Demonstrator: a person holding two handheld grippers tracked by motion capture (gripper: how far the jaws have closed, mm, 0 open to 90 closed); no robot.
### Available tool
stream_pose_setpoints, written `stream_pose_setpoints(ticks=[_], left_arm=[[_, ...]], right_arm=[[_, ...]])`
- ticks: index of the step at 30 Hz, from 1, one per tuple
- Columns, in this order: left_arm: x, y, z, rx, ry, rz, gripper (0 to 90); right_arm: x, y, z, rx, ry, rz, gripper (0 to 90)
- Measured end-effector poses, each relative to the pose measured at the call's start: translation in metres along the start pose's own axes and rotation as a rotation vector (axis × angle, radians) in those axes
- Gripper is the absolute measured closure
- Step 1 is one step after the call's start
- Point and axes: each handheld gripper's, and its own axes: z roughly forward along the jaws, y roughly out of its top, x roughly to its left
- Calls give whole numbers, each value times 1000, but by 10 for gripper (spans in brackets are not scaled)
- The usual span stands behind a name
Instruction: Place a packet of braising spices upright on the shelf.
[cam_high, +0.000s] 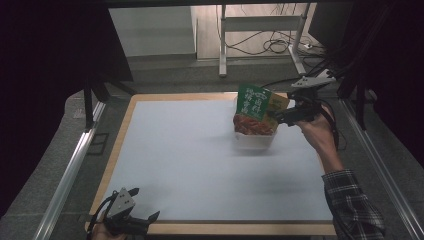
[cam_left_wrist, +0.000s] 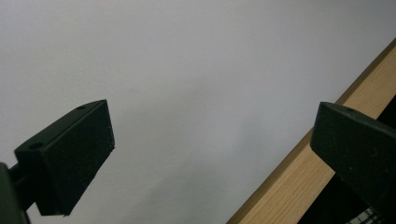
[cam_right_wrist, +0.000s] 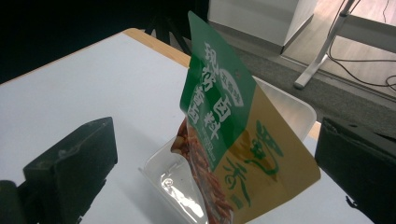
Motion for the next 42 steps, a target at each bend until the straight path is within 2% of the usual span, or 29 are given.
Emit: stream_pose_setpoints(ticks=[13, 28, 42], left_arm=[[-1, 0, 0, 0, -1, 6, 0], [0, 0, 0, 2, 5, -4, 0], [-1, 0, 1, 9, 9, 0, 0]], right_arm=[[5, -18, -11, 0, -4, 15, 0], [12, -46, -20, -25, 22, 50, 0], [32, -67, -28, -15, 19, 21, 0]])
